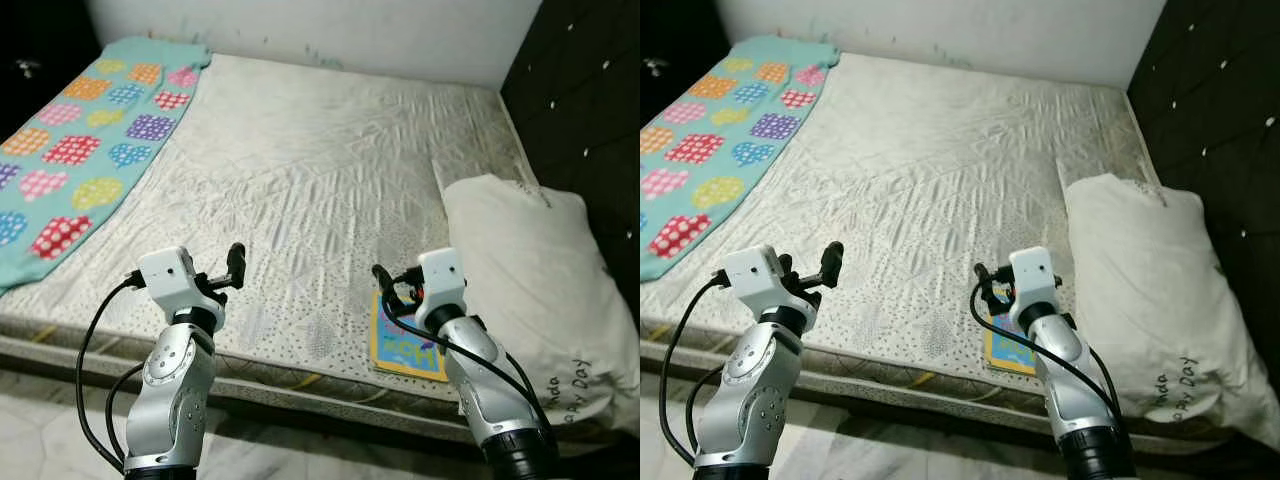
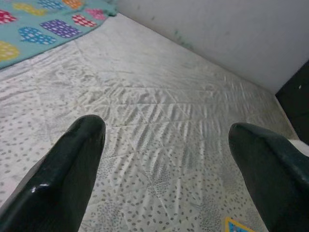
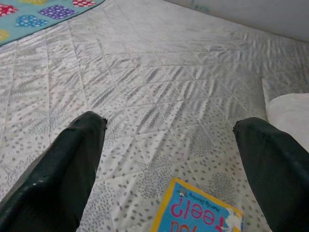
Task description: Clean up the room
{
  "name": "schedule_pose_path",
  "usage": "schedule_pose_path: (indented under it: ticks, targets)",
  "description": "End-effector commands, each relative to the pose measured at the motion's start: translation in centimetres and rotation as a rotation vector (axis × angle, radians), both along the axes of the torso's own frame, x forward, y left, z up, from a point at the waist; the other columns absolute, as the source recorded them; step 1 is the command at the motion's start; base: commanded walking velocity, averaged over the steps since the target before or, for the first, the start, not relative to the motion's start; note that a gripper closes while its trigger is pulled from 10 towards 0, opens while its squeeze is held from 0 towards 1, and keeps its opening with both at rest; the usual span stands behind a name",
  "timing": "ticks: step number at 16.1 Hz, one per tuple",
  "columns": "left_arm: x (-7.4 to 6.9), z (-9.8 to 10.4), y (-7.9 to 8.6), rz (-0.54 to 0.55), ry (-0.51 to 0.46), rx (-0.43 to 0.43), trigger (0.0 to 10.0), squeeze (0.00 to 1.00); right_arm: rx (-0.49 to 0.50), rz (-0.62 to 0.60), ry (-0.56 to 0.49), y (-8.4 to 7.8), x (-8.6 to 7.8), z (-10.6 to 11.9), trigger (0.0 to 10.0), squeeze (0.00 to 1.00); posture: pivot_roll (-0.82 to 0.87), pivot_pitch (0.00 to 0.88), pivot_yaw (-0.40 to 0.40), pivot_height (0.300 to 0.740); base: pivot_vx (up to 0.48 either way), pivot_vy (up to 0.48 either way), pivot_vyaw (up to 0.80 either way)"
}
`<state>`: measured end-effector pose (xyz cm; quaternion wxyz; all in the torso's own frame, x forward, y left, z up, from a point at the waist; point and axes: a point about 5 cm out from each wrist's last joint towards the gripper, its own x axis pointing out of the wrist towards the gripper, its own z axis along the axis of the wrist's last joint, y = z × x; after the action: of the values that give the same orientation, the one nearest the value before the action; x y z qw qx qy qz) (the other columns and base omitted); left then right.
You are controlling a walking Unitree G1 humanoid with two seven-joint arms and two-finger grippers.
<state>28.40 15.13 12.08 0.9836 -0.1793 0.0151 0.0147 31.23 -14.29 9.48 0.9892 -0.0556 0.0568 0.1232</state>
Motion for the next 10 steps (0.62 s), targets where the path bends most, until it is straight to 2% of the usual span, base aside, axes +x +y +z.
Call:
schedule_pose_path:
  ticks: [1, 3, 4, 8, 10]
  targets:
    - [-0.31, -0.59, -0.57, -0.003, 0.028, -0.033, 10.0, 0.0, 0.008, -0.002, 0.006, -0.04, -0.06, -0.15, 10.0, 0.0, -0.01, 0.053, -0.048, 0.74, 0.0, 0.0, 0.0]
    - [-0.35, -0.61, -0.62, -0.01, 0.028, -0.035, 10.0, 0.0, 0.077, 0.018, 0.037, 0.17, -0.16, -0.32, 10.0, 0.0, -0.01, 0.053, -0.048, 0.74, 0.0, 0.0, 0.0]
    - [-0.36, -0.61, -0.65, -0.013, 0.024, -0.036, 10.0, 0.0, 0.101, 0.027, 0.045, 0.3, -0.24, -0.32, 10.0, 0.0, -0.01, 0.053, -0.048, 0.74, 0.0, 0.322, 0.0]
    - [-0.34, -0.56, -0.79, -0.017, 0.023, -0.036, 10.0, 0.0, 0.019, 0.033, 0.023, 0.52, -0.32, -0.32, 10.0, 0.0, -0.01, 0.059, -0.049, 0.74, 0.0, 0.415, 0.0]
    - [-0.34, -0.69, -0.75, -0.014, 0.029, -0.039, 10.0, 0.0, 0.082, 0.045, 0.009, 0.77, -0.22, 0.13, 10.0, 0.0, -0.01, 0.06, -0.05, 0.74, 0.0, 0.465, 0.0]
